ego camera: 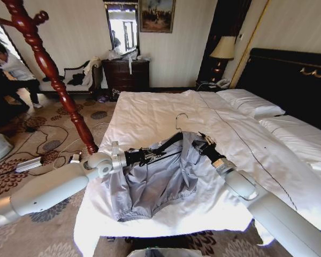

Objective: Pick up the clothes from the bed and hang them on the clothes hanger.

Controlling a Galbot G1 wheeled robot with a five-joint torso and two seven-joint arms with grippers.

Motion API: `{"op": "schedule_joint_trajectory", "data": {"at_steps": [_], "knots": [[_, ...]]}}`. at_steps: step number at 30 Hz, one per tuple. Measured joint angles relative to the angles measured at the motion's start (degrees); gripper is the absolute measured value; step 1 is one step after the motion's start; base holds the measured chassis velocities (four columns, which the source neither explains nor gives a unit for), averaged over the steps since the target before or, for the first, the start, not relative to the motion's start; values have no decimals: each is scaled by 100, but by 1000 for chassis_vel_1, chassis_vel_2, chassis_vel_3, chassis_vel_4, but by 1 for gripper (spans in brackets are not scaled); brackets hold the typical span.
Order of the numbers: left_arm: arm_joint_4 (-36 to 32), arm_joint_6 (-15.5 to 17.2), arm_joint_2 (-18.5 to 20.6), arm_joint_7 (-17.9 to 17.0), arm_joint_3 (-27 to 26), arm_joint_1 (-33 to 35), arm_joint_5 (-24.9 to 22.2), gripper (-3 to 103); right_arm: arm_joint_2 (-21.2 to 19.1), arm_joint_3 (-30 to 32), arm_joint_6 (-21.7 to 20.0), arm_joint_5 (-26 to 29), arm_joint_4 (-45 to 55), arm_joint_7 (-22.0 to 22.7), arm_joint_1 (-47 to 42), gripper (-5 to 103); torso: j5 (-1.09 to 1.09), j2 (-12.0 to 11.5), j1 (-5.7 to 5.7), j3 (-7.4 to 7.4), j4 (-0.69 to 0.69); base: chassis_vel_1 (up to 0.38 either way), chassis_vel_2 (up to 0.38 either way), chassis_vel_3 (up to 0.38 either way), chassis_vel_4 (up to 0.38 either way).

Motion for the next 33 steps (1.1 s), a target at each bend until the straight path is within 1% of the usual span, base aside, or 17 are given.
{"op": "schedule_joint_trajectory", "data": {"at_steps": [3,12,14,16,17,19,20,21,22,25,26,27,28,30,31,32,33], "knots": [[-20,6,0,-6,-13,22,2,18,-1,-11,19,-17,-22,-11,-3,21,0,0,0,0,0,0,0,0,0],[-84,31,62,-152,-47,19,37,18,6,-52,29,1,-56,-9,47,21,0,0,0,0,0,0,0,0,0],[-161,60,102,-438,-222,86,91,19,26,-52,36,20,-87,11,47,21,-1,0,0,0,0,0,0,0,0],[-211,87,134,-753,-437,190,189,30,53,-55,36,54,-109,44,43,21,1,0,0,0,0,0,0,0,0],[-211,87,134,-753,-437,190,189,30,53,-55,36,54,-109,44,43,21,1,0,0,0,0,0,0,0,0],[-269,88,211,-991,-697,319,259,41,79,-63,36,109,-124,89,28,20,-1,0,0,0,-1,0,0,0,0],[-300,81,282,-1041,-795,379,274,41,86,-66,37,130,-133,107,24,19,0,0,0,0,-1,0,0,0,0],[-333,70,363,-1074,-872,430,290,46,89,-70,36,142,-144,116,23,19,-1,0,0,0,-1,0,0,0,0],[-333,70,363,-1074,-872,430,290,46,89,-70,36,142,-144,116,23,19,-1,0,0,0,-1,0,0,0,0],[-472,26,676,-1134,-1074,611,364,63,136,-125,36,183,-213,148,102,19,-1,0,0,0,1,0,0,0,0],[-501,12,744,-1135,-1142,662,387,63,153,-133,36,196,-236,162,130,18,-1,0,0,0,2,0,0,0,0],[-527,-16,859,-1144,-1312,780,408,69,177,-145,36,218,-278,191,179,18,0,0,0,0,2,0,0,0,0],[-527,-16,859,-1144,-1312,780,408,69,177,-145,36,218,-278,191,179,18,0,0,0,0,2,0,0,0,0],[-552,-39,976,-1175,-1615,1006,403,80,183,-149,36,228,-311,209,207,18,-1,0,0,0,0,0,0,0,0],[-566,-43,1056,-1191,-1958,1248,383,85,181,-155,36,233,-328,222,210,18,-1,0,0,0,-1,0,0,0,0],[-566,-43,1056,-1191,-1958,1248,383,85,181,-155,36,233,-328,222,210,18,-1,0,0,0,-1,0,0,0,0],[-584,-48,1133,-1195,-2350,1511,323,90,180,-162,37,233,-333,236,202,18,-1,0,0,0,-1,0,0,0,0]]}}
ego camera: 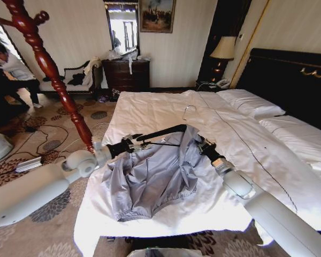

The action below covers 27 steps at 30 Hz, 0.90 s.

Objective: Pick up the clothes from the bed and hang them on the clothes hanger.

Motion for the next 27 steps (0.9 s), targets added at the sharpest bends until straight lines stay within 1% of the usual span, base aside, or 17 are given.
{"op": "schedule_joint_trajectory", "data": {"at_steps": [1,2,3,4,5,6,8,10,13,15,17,18,21,22,24,25,27], "knots": [[-7,1,70,0,-495,334,-71,94,12,-4,1,-3,-1,18,-29,18,-1,0,0,0,0,0,0,0,0],[-7,1,70,0,-495,334,-71,94,12,-4,1,-3,-1,18,-29,18,-1,0,0,0,0,0,0,0,0],[-5,3,105,0,-781,531,-106,98,20,-4,1,-8,-1,32,-52,18,0,0,0,0,1,0,0,0,0],[29,7,154,1,-1097,778,-148,100,26,-4,1,-15,-1,49,-86,18,2,0,0,0,1,0,0,0,0],[89,9,188,-16,-1266,940,-159,100,25,0,2,-21,-1,57,-122,18,2,0,-1,0,2,0,0,0,0],[223,-3,219,-72,-1408,1131,-148,100,17,9,4,-29,2,60,-155,18,1,0,-1,0,1,0,0,0,0],[278,-11,225,-82,-1434,1190,-135,100,16,15,5,-34,2,60,-158,18,1,0,0,0,0,0,0,0,0],[543,-16,218,-91,-1467,1423,-9,100,19,27,25,-40,-20,69,-136,18,-1,0,0,0,0,0,0,0,0],[751,-10,110,-81,-1462,1608,93,100,1,30,38,-18,-33,99,-82,18,0,0,0,1,3,0,0,0,0],[842,-2,2,-84,-1419,1662,115,100,-41,38,48,-1,-30,108,-72,18,-1,0,0,1,1,0,0,0,0],[1006,33,-165,-126,-1187,1587,190,100,-52,47,52,15,-35,114,11,18,1,0,-1,1,-1,0,0,0,0],[1006,33,-165,-126,-1187,1587,190,100,-52,47,52,15,-35,114,11,18,1,0,-1,1,-1,0,0,0,0],[1292,171,-414,-244,-674,1208,191,100,-52,13,63,56,-72,135,106,18,2,0,0,1,1,0,0,0,0],[1292,171,-414,-244,-674,1208,191,100,-52,13,63,56,-72,135,106,18,2,0,0,1,1,0,0,0,0],[1479,285,-606,-384,-403,1004,123,100,-97,-18,90,57,-74,135,114,18,1,0,0,1,0,0,0,0,0],[1618,396,-790,-534,-228,846,-3,100,-120,-36,100,57,-72,135,110,18,1,0,0,1,-1,0,0,0,0],[1764,609,-1005,-775,-66,666,-194,100,-131,-57,104,57,-61,135,97,18,1,0,0,1,0,0,0,0,0]]}}
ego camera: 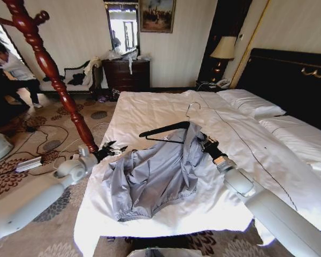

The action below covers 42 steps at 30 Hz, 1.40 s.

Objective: Pick up the clothes from the bed and hang them on the clothes hanger.

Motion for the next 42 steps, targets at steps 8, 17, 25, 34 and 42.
{"op": "schedule_joint_trajectory", "data": {"at_steps": [8,17,25,34,42], "knots": [[470,858,-673,-1139,353,-755,-637,102,-5,-39,4,-5,-1,8,-35,18,2,0,1,0,0,0,0,0,0],[731,1307,-1010,-1618,491,-942,-732,84,-104,-9,11,15,2,22,-58,18,0,0,0,0,0,0,0,0,0],[730,1745,-1078,-1946,600,-928,-672,75,-184,-38,4,94,1,43,30,18,1,0,0,0,2,0,0,0,0],[806,1855,-1204,-1915,697,-872,-576,57,-284,-57,-52,218,50,96,23,18,1,0,0,-1,0,0,0,0,0],[818,1833,-1253,-1786,753,-815,-482,30,-295,-53,-47,218,59,107,-1,18,1,0,0,-1,1,0,0,0,0]]}}
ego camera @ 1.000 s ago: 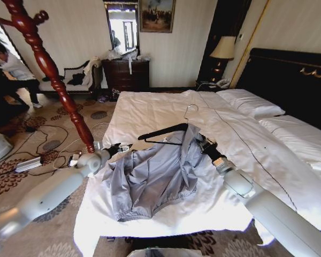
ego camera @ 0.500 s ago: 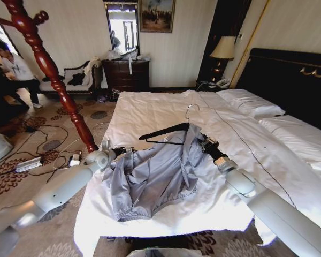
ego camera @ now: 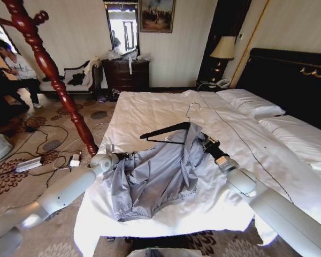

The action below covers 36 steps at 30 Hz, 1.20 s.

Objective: Pick up the clothes from the bed and hang them on the clothes hanger.

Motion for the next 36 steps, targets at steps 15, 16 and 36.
{"op": "schedule_joint_trajectory", "data": {"at_steps": [15,16,36], "knots": [[-156,-206,94,-44,-288,287,89,0,22,35,37,-14,43,8,-41,18,-1,0,0,0,0,0,0,0,0],[-192,-238,134,-43,-388,306,77,0,22,35,36,-14,44,8,-20,18,-1,0,0,0,0,0,0,0,0],[-988,-577,1290,-123,-1804,-1194,-869,0,248,-2238,-258,1185,-824,217,3437,18,-2,0,0,0,-6,0,0,0,0]]}}
